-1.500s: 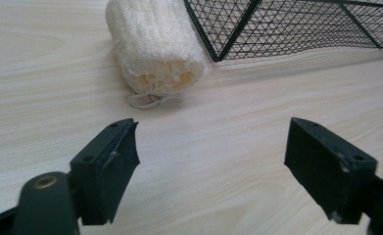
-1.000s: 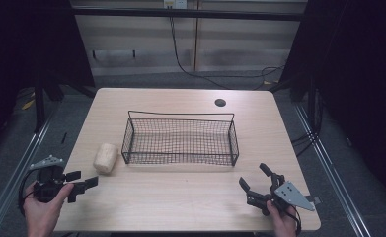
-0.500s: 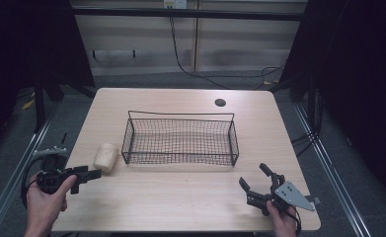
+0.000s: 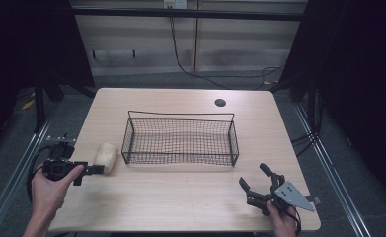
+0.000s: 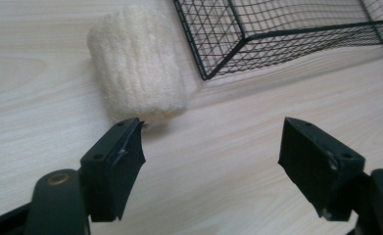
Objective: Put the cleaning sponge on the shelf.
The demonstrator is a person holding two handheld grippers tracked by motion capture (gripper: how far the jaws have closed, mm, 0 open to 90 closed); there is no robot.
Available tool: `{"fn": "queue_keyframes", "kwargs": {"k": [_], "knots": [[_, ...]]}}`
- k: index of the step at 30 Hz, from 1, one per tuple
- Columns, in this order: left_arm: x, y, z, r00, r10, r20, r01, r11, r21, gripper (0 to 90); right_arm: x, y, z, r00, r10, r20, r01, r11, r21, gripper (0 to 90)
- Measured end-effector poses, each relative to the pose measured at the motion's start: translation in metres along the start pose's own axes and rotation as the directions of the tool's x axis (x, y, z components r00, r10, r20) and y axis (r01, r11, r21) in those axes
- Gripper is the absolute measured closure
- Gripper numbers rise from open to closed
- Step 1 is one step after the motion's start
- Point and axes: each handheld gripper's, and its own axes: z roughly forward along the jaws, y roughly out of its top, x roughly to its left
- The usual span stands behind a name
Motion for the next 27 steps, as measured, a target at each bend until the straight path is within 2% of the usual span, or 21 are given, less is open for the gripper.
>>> {"fn": "queue_keyframes", "kwargs": {"k": [1, 2, 4, 6, 10, 11, 13, 14, 15, 22, 23, 24, 27], "knots": [[0.0, 0.0, 0.0, 1.0, 0.0, 0.0, 0.0, 1.0, 0.0, 21.6, 0.0, 0.0, 0.0, 1.0, -0.001, 0.0, 0.001, 1.0, -0.001, 12.8], [0.001, 0.005, 0.001, 0.9998, 0.002, -0.017, -0.002, 0.9999, 0.015, 20.4, 0.0, 0.0, 0.0, 1.0, -0.001, 0.001, 0.001, 1.0, -0.001, 12.8], [0.0, 0.008, 0.0, 0.9999, 0.005, -0.011, -0.005, 0.9998, 0.019, 19.0, 0.0, 0.0, 0.0, 1.0, -0.001, 0.0, 0.001, 1.0, 0.0, 12.7], [0.0, 0.014, 0.0, 0.9997, 0.008, -0.022, -0.007, 0.9989, 0.047, 18.5, 0.0, 0.0, 0.0, 1.0, -0.001, 0.0, 0.001, 1.0, 0.0, 12.8], [0.0, 0.021, 0.0, 0.9996, 0.01, -0.025, -0.008, 0.9968, 0.08, 18.9, 0.0, 0.0, 0.0, 1.0, 0.0, 0.001, 0.0, 1.0, 0.0, 12.8], [0.001, 0.022, 0.001, 0.9997, -0.002, -0.023, 0.004, 0.9966, 0.083, 19.2, 0.0, 0.0, 0.0, 1.0, 0.0, 0.001, 0.0, 1.0, 0.0, 12.8], [0.003, 0.025, 0.001, 0.9997, 0.006, -0.022, -0.004, 0.9953, 0.097, 19.2, 0.0, 0.0, 0.0, 1.0, 0.0, 0.001, 0.0, 1.0, 0.0, 12.7], [0.005, 0.027, 0.003, 0.9998, -0.018, -0.013, 0.019, 0.9947, 0.101, 19.2, 0.0, 0.0, 0.0, 1.0, 0.0, 0.001, 0.0, 1.0, 0.0, 12.7], [0.007, 0.029, 0.004, 0.9998, -0.009, -0.015, 0.011, 0.9936, 0.113, 19.1, 0.0, 0.0, 0.0, 1.0, 0.0, 0.001, 0.0, 1.0, 0.0, 12.8], [0.013, 0.033, 0.009, 0.9994, -0.029, -0.019, 0.031, 0.9929, 0.115, 21.3, 0.0, 0.0, 0.0, 1.0, 0.002, 0.001, -0.002, 1.0, 0.001, 12.8], [0.016, 0.034, 0.011, 0.9997, -0.019, -0.015, 0.021, 0.9903, 0.137, 21.4, 0.0, 0.0, 0.0, 1.0, 0.002, 0.001, -0.002, 1.0, 0.001, 12.7], [0.018, 0.035, 0.015, 0.9991, -0.04, -0.012, 0.041, 0.9881, 0.148, 21.3, 0.0, 0.0, 0.0, 1.0, 0.002, 0.0, -0.002, 1.0, 0.001, 12.8], [0.021, 0.037, 0.017, 0.9987, -0.05, -0.013, 0.051, 0.9857, 0.161, 21.3, 0.0, 0.0, 0.0, 1.0, 0.001, 0.0, -0.001, 1.0, 0.001, 12.8]]}}
